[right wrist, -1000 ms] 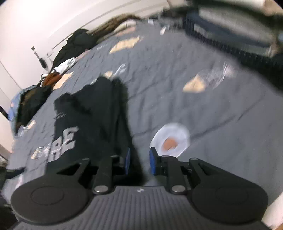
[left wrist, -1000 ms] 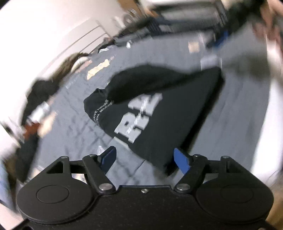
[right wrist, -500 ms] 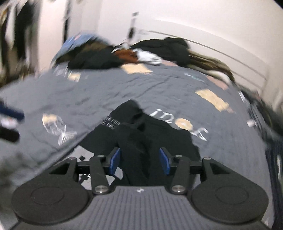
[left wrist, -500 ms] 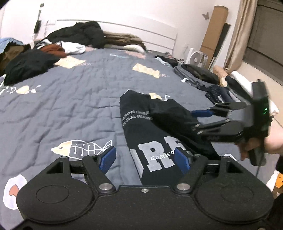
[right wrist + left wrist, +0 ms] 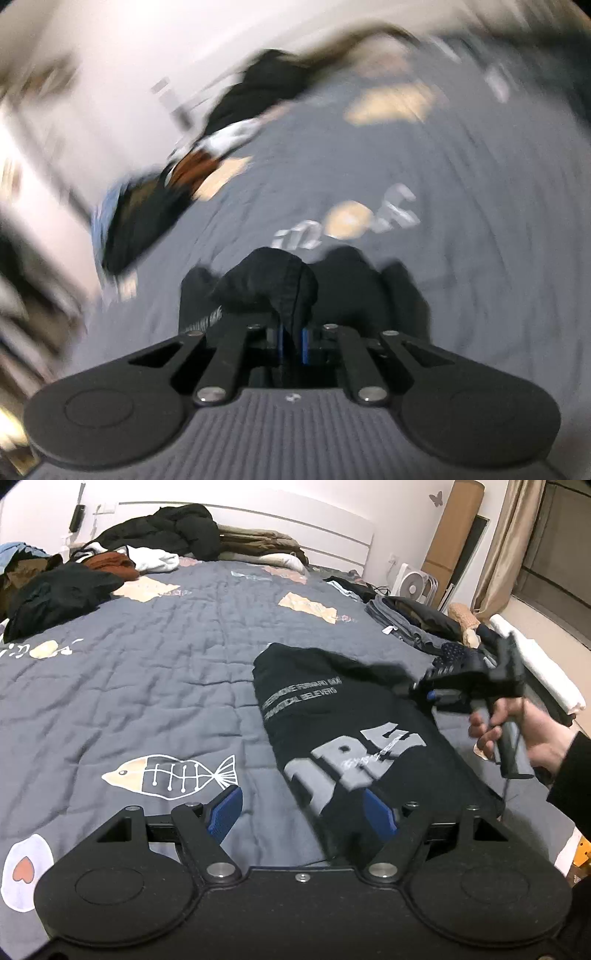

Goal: Fold clothes

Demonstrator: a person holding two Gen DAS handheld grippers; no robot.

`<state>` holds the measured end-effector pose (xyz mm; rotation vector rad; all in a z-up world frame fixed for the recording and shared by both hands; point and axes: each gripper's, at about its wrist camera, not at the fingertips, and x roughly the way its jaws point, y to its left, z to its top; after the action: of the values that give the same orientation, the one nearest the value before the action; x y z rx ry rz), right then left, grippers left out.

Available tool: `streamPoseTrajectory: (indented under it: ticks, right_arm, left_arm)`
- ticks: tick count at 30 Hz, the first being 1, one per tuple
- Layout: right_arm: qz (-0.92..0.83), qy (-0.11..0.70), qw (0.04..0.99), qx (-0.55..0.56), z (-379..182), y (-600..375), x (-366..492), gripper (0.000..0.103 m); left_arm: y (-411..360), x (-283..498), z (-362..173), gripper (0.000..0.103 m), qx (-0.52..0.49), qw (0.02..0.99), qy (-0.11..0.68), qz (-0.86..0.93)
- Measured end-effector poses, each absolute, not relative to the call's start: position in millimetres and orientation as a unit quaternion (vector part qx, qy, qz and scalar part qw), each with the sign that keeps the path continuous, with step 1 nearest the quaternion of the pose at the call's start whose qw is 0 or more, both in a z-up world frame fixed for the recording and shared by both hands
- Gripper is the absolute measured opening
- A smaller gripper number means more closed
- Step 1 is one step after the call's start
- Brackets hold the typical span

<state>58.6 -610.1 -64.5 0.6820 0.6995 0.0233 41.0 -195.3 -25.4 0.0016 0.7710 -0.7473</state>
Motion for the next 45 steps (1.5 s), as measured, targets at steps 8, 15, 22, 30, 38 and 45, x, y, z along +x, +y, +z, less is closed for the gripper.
streamPoseTrajectory:
  ticks: [8,15,22,30,38,45]
  right_arm:
    - [0.036,0.362,0.856,0.367,-72.6,-622.5,46.1,0.038]
    - [0.054,0.395,0.868,0.298,-55.6,-611.7,64.8,0.047]
    - [0.047,0.41,0.859,0.304,-57.7,-618.2,72.0,0.009]
    - [0.039,0.413,0.855,0.31,-56.8,-617.1,50.7,0.008]
    - [0.012,0.411,0.868,0.28,-34.3,-618.4,22.0,0.028]
    - [0.039,0.407,0.883,0.232,-12.8,-586.3,-87.5,0.04]
  left_arm:
    - [-211.6,4.7,-16.1,0.072,0.108,0.866,0.28,-0.4]
    - [-265.7,-79.0,-54.7,0.071,0.354,0.817,0.133,-0.435]
    - [-281.9,-88.1,-97.2,0.009,0.464,0.771,0.113,-0.422]
    - [-270.0,-84.7,-103.9,0.011,0.5,0.73,0.14,-0.445]
    - [-259.0,-68.1,-77.2,0.058,0.429,0.769,0.169,-0.443]
    - [-248.4,-53.0,-48.9,0.06,0.31,0.809,0.208,-0.455]
